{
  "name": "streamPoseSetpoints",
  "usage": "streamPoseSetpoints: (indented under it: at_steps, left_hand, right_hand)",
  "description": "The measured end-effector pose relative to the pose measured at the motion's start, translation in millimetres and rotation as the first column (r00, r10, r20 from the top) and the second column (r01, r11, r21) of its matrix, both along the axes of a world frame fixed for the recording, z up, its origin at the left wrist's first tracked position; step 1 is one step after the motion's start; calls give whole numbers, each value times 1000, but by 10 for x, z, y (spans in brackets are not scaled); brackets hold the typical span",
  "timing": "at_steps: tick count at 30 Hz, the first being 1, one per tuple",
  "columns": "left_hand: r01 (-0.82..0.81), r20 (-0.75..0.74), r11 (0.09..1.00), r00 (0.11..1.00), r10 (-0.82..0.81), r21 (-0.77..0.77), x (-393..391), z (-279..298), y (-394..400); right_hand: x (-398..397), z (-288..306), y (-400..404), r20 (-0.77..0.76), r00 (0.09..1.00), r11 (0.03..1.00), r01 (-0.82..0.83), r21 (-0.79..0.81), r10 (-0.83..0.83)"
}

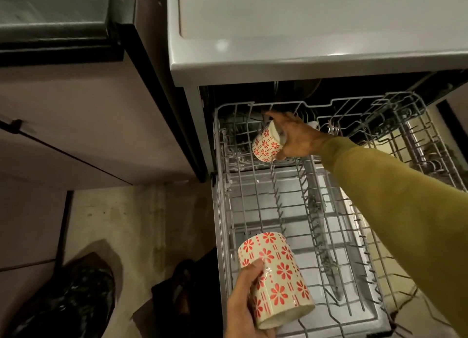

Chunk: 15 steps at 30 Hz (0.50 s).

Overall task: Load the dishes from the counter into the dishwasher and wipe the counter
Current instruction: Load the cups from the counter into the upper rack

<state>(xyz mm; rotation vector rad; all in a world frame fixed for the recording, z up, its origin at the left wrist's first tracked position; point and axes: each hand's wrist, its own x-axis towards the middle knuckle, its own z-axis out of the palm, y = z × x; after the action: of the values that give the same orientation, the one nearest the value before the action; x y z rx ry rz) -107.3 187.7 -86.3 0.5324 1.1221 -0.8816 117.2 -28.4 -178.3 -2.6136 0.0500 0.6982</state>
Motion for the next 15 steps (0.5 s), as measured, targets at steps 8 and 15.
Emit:
streamPoseSetpoints:
  at_steps: [8, 15]
  left_hand:
    - [57, 83, 998, 995, -55, -15, -50, -128, -104]
    - [15, 99, 999, 995, -11, -46, -41, -255, -189]
  right_hand:
    - [-81, -101, -126, 71, 994, 990, 73, 117, -82]
    - [-749, 325, 2, 131, 951, 891, 208, 404, -282]
